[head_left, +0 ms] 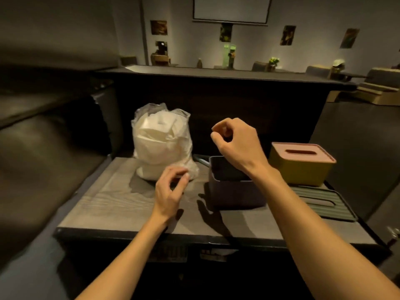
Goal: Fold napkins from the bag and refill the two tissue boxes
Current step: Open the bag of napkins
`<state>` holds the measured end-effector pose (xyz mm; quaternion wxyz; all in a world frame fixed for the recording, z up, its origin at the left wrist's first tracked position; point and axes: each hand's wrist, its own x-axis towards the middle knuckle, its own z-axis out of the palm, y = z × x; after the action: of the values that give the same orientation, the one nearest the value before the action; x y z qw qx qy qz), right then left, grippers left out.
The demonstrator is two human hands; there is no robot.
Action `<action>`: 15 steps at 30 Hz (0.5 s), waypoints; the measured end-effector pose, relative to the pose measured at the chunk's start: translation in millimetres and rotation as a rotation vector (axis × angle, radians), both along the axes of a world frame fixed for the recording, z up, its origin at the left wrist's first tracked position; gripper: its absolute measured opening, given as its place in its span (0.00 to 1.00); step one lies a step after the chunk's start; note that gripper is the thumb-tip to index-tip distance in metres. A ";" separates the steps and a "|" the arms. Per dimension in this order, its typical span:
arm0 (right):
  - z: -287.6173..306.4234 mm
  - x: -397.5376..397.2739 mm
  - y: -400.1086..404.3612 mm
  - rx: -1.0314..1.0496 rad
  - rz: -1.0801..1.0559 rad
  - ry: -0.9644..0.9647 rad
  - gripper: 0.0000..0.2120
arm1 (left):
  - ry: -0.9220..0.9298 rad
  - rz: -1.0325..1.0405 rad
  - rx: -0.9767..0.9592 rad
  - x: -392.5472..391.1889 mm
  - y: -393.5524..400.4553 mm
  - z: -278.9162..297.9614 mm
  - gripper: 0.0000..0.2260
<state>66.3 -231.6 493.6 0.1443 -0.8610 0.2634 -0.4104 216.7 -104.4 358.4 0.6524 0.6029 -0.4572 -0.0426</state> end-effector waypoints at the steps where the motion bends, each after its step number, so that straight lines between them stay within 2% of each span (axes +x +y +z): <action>1: 3.2 19.4 6.1 -0.015 0.053 0.006 0.09 | 0.017 0.007 0.023 7.0 3.3 -2.0 0.14; 5: 14.7 86.3 22.3 -0.043 0.195 0.069 0.19 | 0.193 -0.014 0.120 22.2 7.9 -1.3 0.18; 9: 20.5 121.7 17.6 -0.101 0.155 0.332 0.33 | 0.241 -0.061 0.194 24.5 -4.5 -2.4 0.11; 12: 12.8 130.0 10.8 -0.176 0.126 0.441 0.32 | 0.252 -0.082 0.231 26.4 -12.0 0.2 0.11; 15: 7.4 133.7 6.8 -0.269 0.060 0.400 0.26 | 0.224 -0.091 0.206 28.8 -14.1 4.1 0.15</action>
<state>199.9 -224.8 501.0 -0.0149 -0.9440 0.2041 -0.2587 245.5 -118.5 362.5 0.6316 0.6366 -0.4016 -0.1860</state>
